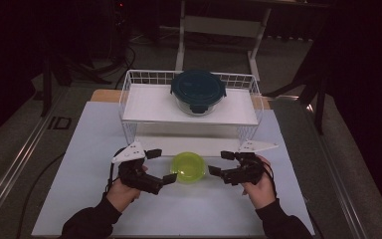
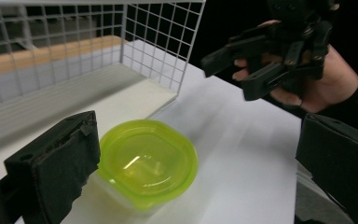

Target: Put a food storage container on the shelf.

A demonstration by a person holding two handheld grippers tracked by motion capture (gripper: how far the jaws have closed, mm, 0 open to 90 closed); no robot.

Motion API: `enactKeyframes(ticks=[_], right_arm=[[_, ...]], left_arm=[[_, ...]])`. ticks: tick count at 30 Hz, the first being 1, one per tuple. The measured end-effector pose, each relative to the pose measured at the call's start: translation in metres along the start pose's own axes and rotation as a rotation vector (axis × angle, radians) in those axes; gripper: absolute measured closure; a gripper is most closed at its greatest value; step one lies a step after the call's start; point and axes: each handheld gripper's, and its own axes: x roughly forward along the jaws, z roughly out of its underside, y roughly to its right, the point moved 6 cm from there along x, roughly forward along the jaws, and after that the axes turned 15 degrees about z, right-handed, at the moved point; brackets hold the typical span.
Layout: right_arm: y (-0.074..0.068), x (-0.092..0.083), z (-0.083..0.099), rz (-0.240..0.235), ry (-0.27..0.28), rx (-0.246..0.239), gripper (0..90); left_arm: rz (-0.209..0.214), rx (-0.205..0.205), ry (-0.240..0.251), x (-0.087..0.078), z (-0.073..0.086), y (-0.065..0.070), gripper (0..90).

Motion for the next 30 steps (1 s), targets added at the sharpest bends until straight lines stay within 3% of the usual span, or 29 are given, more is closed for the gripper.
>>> enactKeyframes(ticks=[4,5,6,8,10,11,12,15,17,18,19,23,24,25,26,28,30], right_arm=[[0.0,0.01,-0.001,0.013,-0.015,0.042,11.1],[0.0,0.013,-0.001,0.008,-0.023,0.051,11.0],[0.001,0.015,0.0,0.0,-0.037,0.062,11.4],[0.001,0.019,0.002,-0.007,-0.052,0.082,13.7],[0.003,0.023,0.004,-0.014,-0.073,0.11,18.6],[0.003,0.023,0.004,-0.014,-0.073,0.11,18.6],[0.006,0.029,0.007,-0.022,-0.094,0.153,22.1],[0.009,0.036,0.012,-0.007,-0.131,0.176,26.8],[0.011,0.04,0.014,0.0,-0.15,0.191,28.4],[0.012,0.043,0.015,0.008,-0.159,0.203,30.1],[0.013,0.045,0.016,0.005,-0.163,0.223,33.0],[0.016,0.051,0.019,0.001,-0.195,0.289,38.3],[0.017,0.052,0.02,0.008,-0.205,0.301,39.7],[0.016,0.054,0.021,0.005,-0.217,0.302,41.7],[0.016,0.056,0.023,0.008,-0.23,0.313,42.0],[0.015,0.059,0.025,0.012,-0.248,0.318,43.9],[0.015,0.062,0.027,0.017,-0.264,0.338,44.9]], left_arm=[[-0.009,-0.049,-0.021,0.008,0.003,-0.01,0.0],[-0.001,-0.085,-0.03,0.012,0.007,-0.017,0.0],[-0.001,-0.085,-0.03,0.012,0.007,-0.017,0.0],[-0.002,-0.167,-0.026,0.016,0.014,-0.028,0.0],[-0.012,-0.211,-0.022,0.016,0.02,-0.035,0.9],[-0.012,-0.211,-0.022,0.016,0.02,-0.035,3.0],[-0.043,-0.259,-0.031,0.018,0.025,-0.043,3.9],[-0.071,-0.304,-0.056,0.021,0.03,-0.051,7.3],[-0.057,-0.343,-0.064,0.024,0.032,-0.055,9.6],[-0.057,-0.343,-0.064,0.024,0.032,-0.055,10.7],[-0.051,-0.397,-0.066,0.027,0.034,-0.059,13.1],[-0.033,-0.513,-0.087,0.031,0.043,-0.068,15.0],[-0.033,-0.513,-0.087,0.031,0.043,-0.068,17.8],[-0.04,-0.546,-0.098,0.033,0.047,-0.07,18.1],[-0.04,-0.546,-0.098,0.033,0.047,-0.07,18.1],[-0.05,-0.591,-0.102,0.034,0.051,-0.074,21.5],[-0.035,-0.61,-0.109,0.036,0.052,-0.075,26.6]])
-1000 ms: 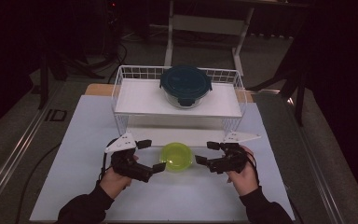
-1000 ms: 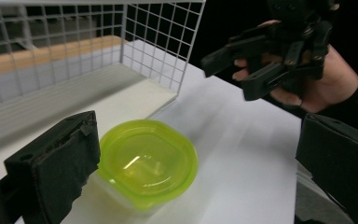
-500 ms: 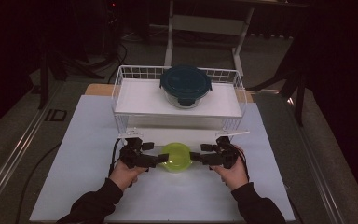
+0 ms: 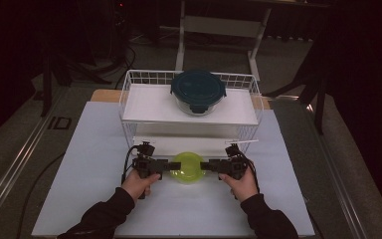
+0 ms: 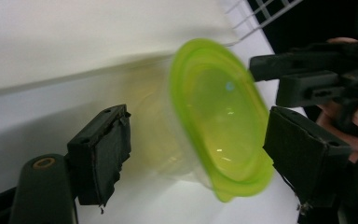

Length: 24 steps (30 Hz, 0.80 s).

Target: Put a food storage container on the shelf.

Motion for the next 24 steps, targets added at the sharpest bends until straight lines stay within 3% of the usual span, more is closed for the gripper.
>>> enactKeyframes(ticks=[4,5,6,8,12,13,14,21,24], right_arm=[[0.0045,0.0039,0.0004,-0.011,-0.02,0.053,51.2],[0.0045,0.0039,0.0004,-0.011,-0.02,0.053,51.2],[0.0061,0.0047,0.0004,-0.012,-0.025,0.059,55.6],[0.0082,0.0069,0.0013,-0.037,-0.041,0.096,62.4],[0.0045,0.0072,0.0018,-0.061,-0.054,0.103,70.6],[0.0016,0.0066,0.0009,-0.047,-0.061,0.1,71.3],[0.0014,0.0065,0.0009,-0.045,-0.07,0.102,72.2],[0.0003,0.0051,0.0017,-0.046,-0.092,0.151,74.7],[-0.0006,0.0045,0.0022,-0.049,-0.097,0.157,75.5]], left_arm=[[-0.011,-0.027,-0.018,0.0012,0.0005,-0.0019,40.4],[0.0,-0.034,-0.022,0.0018,0.0004,-0.0024,40.4],[-0.015,-0.048,-0.023,0.0018,0.0005,-0.0037,43.4],[-0.006,-0.06,-0.028,0.0018,0.0008,-0.0044,50.1],[0.004,-0.084,-0.016,-0.0006,-0.0004,-0.0022,60.1],[-0.011,-0.084,-0.02,-0.0021,-0.0006,-0.0023,69.2],[-0.011,-0.084,-0.026,-0.0025,-0.0002,-0.0023,71.8],[-0.003,-0.097,-0.027,-0.0023,0.0023,0.0011,73.1],[-0.011,-0.076,-0.038,-0.0033,0.0041,0.0025,73.3]])
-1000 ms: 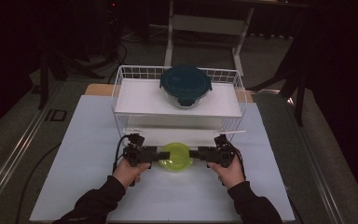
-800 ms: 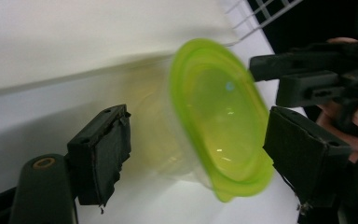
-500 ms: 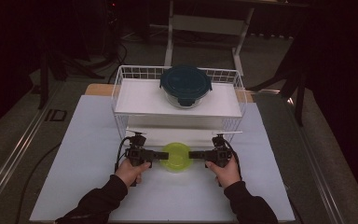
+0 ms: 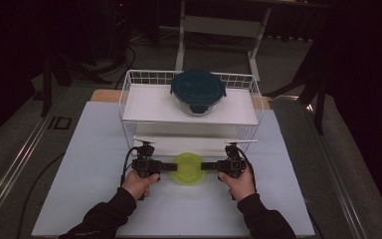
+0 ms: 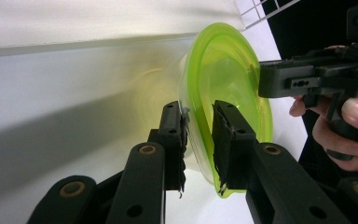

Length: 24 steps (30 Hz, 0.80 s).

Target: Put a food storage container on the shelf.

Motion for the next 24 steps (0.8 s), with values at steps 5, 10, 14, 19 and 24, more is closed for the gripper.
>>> enactKeyframes(ticks=[5,10,14,19,24], right_arm=[[-0.001,-0.001,0.002,-0.004,-0.012,0.006,76.1],[-0.004,-0.002,0.007,-0.048,-0.039,0.021,78.8],[-0.011,-0.006,0.01,-0.043,-0.041,0.004,80.3],[-0.014,-0.008,0.011,-0.037,-0.038,-0.017,81.2],[-0.016,-0.011,0.014,-0.03,-0.042,-0.039,81.3]], left_arm=[[-0.013,0.008,-0.002,0.0,0.002,0.003,74.0],[-0.019,0.012,-0.011,-0.002,0.008,0.006,75.9],[-0.027,-0.004,-0.008,-0.004,0.014,0.008,77.5],[-0.005,-0.023,0.0,-0.007,0.02,0.009,78.9],[0.007,-0.012,0.002,-0.008,0.02,0.014,79.8]])
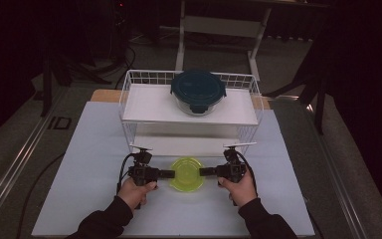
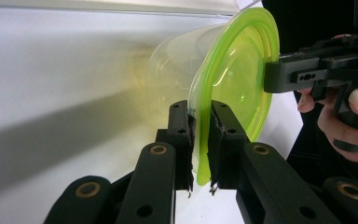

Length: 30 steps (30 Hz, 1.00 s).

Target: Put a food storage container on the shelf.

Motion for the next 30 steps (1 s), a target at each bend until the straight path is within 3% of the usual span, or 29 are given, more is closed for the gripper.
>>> enactKeyframes(ticks=[11,25,30], right_arm=[[-0.01,-0.027,-0.005,0.002,0.044,-0.038,81.3],[-0.028,-0.055,-0.01,-0.009,0.08,-0.082,81.3],[-0.038,-0.066,-0.014,-0.012,0.099,-0.093,81.3]], left_arm=[[0.03,0.053,0.033,-0.007,-0.009,0.027,80.2],[0.055,0.113,0.025,-0.023,-0.016,0.056,80.2],[0.057,0.152,0.032,-0.033,-0.021,0.072,80.3]])
